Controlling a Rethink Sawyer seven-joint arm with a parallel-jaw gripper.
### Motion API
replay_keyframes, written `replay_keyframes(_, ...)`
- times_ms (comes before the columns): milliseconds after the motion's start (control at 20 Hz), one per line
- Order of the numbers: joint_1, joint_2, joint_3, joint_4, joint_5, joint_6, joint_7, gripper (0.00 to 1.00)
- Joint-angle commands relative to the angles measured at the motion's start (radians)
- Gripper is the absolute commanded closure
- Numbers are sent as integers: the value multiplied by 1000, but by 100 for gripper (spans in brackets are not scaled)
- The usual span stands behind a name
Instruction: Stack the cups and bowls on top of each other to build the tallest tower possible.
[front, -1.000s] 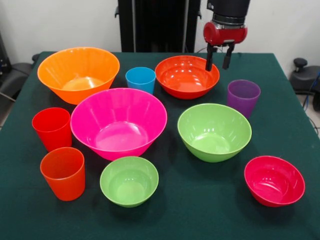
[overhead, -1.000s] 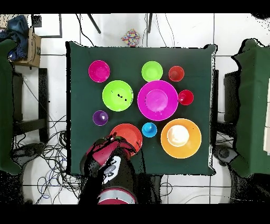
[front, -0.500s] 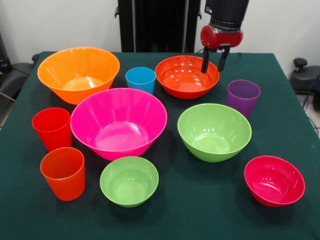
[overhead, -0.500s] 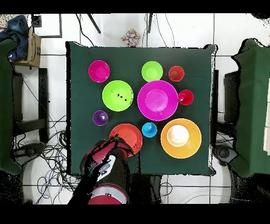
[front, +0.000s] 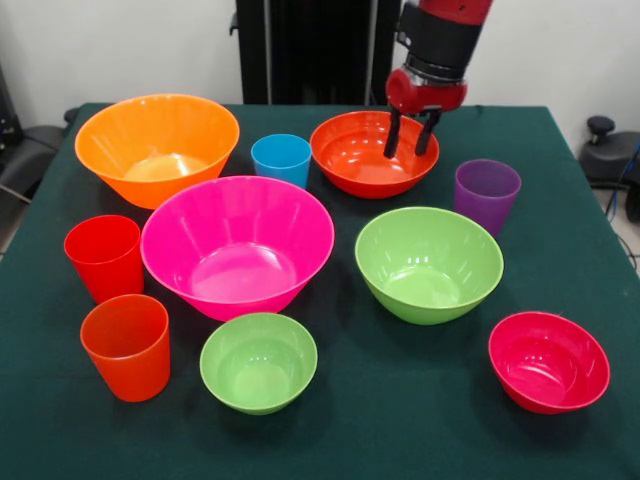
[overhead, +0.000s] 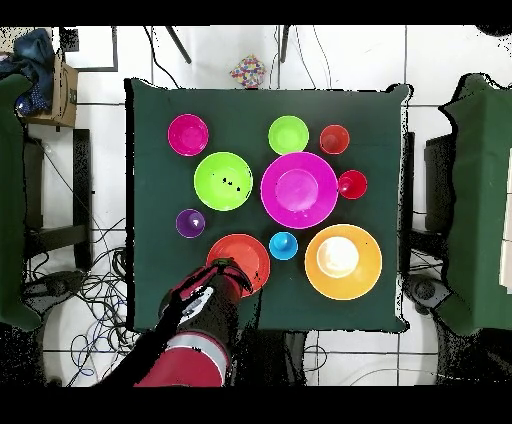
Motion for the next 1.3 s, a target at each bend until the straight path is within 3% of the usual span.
replay_keyframes(50,19,75,25,-105,61,-80,156,0)
replay_keyframes(300,-24,22,74,-66,55,-55,133,0)
replay_keyframes(600,-115,-113,184,33,39,12,94,0)
replay_keyframes(1300,-145,-145,224,51,38,37,94,0)
